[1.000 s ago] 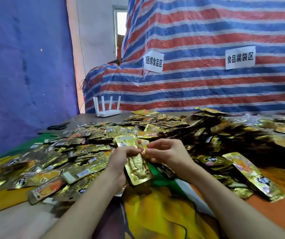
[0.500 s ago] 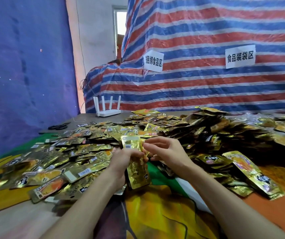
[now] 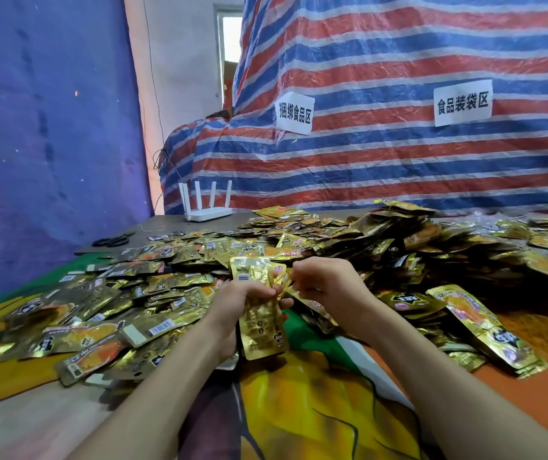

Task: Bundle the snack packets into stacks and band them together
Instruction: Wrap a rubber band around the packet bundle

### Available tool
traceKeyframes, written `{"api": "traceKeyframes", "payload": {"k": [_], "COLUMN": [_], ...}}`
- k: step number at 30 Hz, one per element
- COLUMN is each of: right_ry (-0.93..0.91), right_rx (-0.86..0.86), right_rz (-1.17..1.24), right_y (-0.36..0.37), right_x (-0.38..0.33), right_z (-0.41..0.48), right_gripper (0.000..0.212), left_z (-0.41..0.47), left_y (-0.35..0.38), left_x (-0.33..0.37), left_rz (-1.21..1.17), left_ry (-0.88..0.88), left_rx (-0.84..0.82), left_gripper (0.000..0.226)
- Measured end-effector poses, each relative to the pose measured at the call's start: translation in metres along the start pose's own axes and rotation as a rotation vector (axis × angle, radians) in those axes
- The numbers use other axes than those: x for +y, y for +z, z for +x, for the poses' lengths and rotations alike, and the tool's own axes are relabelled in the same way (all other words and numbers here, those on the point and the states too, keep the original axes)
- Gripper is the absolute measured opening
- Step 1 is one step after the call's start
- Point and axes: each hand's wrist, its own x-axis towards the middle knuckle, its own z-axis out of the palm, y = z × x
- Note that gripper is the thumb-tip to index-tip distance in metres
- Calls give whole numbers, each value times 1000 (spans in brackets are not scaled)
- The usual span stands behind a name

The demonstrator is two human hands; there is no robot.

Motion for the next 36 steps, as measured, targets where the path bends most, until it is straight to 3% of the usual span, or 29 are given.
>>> {"api": "traceKeyframes", "payload": {"k": [2,5,8,12,15,18,21,24,27,30,36], "right_ry": [84,82,59,2,-67,-69,-5,-44,-191,-280,-270], "right_rx": [-59,-183,-247,-215,-163,-66,-106,-141,-40,-33,-49], "right_rz": [276,584,741,330,58,-73,-149,-122,-101,-217,-227], "right_y": [-3,-6,-8,-4,0,6,23,48,56,48,38], "right_x": [-5,-10,-10,-4,4,7,12,21,24,21,21], "right_z": [-1,-7,-7,-3,-6,-9,-17,-25,-24,-23,-17], "right_gripper": [31,24,35,43,56,60,64,65,64,77,74], "left_z": [1,1,4,6,4,8,8,4,-1,-2,3], "left_y": [-1,-2,-4,-4,3,5,1,7,13,13,12], "left_x": [2,4,4,2,0,2,9,12,9,6,3], "left_rz": [-101,-222,-291,-176,-31,-145,-315,-410,-445,-419,-371], "left_ry": [-25,-49,-44,-46,13,175,289,293,251,178,217], "left_rx": [-35,-88,-141,-97,141,402,486,432,276,158,60], "left_gripper": [31,28,21,21,20,14,29,43,40,43,33]}}
